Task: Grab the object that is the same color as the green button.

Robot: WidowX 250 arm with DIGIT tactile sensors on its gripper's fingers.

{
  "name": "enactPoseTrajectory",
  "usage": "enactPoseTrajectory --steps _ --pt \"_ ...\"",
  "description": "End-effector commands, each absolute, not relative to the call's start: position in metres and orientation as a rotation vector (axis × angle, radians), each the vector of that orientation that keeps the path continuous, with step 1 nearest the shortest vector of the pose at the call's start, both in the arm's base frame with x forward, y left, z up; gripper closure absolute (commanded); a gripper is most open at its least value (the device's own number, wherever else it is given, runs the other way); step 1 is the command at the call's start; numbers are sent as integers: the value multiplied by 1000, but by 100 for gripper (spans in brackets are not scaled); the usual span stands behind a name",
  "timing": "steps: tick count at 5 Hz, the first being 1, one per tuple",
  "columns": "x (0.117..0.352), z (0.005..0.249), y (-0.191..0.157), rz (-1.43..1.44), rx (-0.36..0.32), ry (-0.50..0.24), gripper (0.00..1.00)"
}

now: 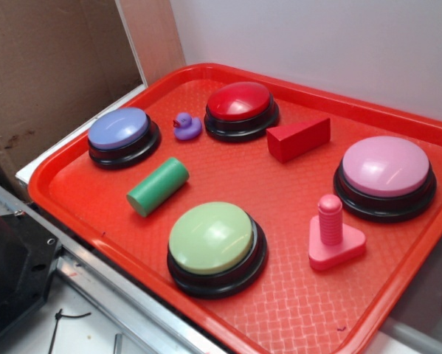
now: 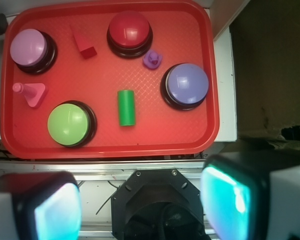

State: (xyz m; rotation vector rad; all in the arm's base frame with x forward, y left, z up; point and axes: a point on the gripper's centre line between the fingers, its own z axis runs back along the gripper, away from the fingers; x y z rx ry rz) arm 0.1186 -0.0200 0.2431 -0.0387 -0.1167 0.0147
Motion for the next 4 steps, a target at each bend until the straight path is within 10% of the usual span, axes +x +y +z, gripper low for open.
enactPoseTrajectory --steps 1,4 --pt "119 243 -20 15 -39 -117 0" --pt "114 249 -72 -119 -136 -149 0"
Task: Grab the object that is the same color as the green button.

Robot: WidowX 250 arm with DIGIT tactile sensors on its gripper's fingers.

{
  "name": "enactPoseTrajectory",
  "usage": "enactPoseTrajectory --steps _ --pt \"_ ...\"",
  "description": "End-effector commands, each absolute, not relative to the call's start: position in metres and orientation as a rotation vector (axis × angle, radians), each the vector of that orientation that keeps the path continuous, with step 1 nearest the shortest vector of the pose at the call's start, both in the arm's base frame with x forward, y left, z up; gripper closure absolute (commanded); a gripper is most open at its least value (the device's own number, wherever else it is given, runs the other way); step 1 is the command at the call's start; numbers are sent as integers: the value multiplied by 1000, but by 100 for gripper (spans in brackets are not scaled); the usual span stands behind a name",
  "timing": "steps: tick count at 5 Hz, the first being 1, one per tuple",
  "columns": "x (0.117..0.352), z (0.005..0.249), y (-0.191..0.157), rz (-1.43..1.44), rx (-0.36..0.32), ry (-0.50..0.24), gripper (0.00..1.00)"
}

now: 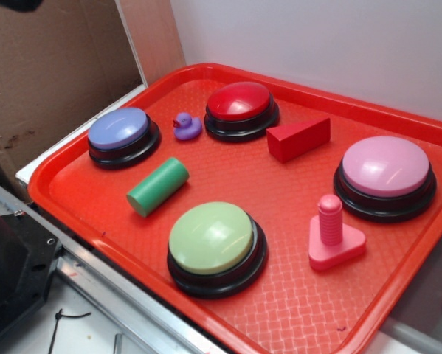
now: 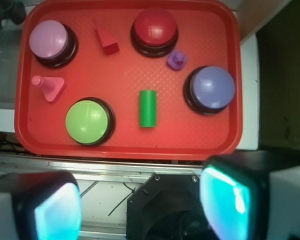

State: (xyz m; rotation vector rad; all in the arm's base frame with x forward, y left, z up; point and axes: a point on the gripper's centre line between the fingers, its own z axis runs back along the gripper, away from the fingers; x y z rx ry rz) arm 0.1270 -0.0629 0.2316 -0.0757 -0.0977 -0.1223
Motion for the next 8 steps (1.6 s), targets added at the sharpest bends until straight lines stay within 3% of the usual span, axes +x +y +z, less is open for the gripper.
enactPoseTrajectory --steps 1,2,3,5,8 --pt "120 208 -75 -148 -86 -28 0" --pt "130 165 -64 -180 -39 66 0" --pt "149 154 -51 -139 -38 75 0" --pt "196 157 -21 -42 -54 20 0" --pt "196 157 -21 -42 -54 20 0"
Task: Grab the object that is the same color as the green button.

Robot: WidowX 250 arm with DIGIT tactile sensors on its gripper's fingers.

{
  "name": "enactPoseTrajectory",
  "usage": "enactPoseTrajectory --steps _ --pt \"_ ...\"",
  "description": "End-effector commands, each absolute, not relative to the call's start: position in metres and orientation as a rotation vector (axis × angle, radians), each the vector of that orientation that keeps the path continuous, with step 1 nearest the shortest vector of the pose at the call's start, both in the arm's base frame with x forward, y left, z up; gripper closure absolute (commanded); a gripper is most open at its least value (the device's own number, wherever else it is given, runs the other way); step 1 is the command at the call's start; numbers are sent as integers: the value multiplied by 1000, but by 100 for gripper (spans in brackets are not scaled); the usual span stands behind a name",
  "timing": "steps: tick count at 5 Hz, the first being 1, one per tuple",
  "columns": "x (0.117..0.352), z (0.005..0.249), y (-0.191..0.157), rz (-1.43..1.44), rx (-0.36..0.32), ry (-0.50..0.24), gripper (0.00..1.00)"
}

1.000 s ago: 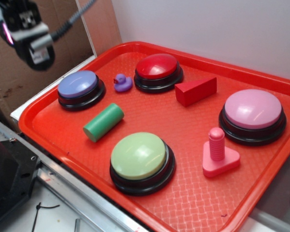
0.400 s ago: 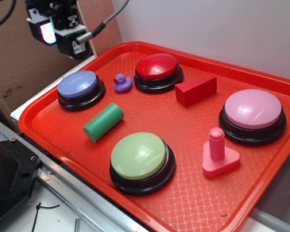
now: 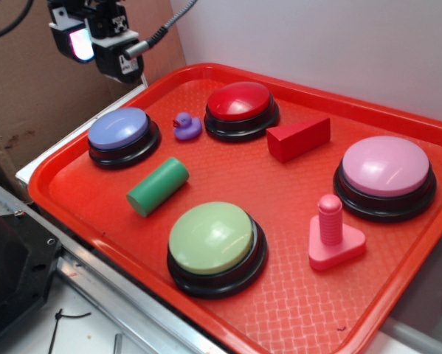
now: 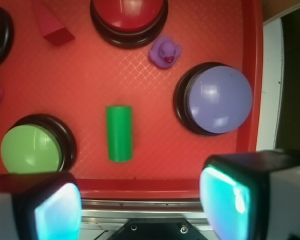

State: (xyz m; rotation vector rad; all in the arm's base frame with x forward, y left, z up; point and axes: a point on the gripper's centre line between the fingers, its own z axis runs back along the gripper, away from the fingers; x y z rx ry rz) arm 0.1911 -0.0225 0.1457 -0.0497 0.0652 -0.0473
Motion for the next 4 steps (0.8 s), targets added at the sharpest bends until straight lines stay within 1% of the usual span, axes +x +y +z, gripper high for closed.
enactPoseTrajectory --steps 1,2,3,4 --pt "206 160 -25 -68 14 -58 0" --pt "217 146 -27 -81 32 -45 0" --pt "205 101 -33 -129 22 93 0" --pt "189 52 -31 -165 2 222 0"
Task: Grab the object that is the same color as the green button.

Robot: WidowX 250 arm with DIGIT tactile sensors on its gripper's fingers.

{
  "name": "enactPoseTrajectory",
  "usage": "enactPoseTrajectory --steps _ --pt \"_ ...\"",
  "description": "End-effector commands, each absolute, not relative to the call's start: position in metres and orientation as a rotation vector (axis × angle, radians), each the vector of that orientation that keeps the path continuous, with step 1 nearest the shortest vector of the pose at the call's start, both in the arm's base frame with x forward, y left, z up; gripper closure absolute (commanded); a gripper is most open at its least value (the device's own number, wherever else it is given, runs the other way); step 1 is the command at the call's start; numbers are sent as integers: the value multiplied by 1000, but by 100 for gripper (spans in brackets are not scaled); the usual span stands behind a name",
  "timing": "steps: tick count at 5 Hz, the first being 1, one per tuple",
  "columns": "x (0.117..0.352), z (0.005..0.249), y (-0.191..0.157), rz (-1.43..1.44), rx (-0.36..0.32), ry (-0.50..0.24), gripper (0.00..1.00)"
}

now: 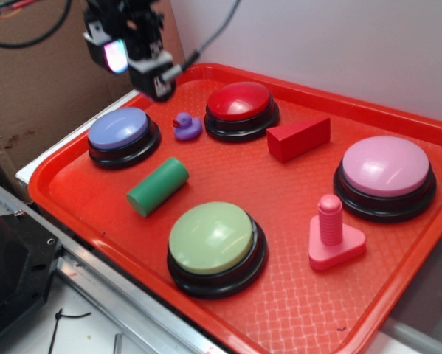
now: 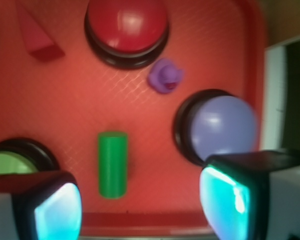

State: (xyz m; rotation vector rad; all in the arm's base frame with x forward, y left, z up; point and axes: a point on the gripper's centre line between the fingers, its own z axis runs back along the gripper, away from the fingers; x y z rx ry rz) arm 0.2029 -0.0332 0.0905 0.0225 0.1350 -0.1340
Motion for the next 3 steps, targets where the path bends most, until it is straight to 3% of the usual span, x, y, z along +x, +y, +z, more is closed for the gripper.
enactPoseTrajectory --steps 1,3 --pt "185 30 -33 -184 -21 262 0" --pt "189 10 -32 -197 -28 288 0"
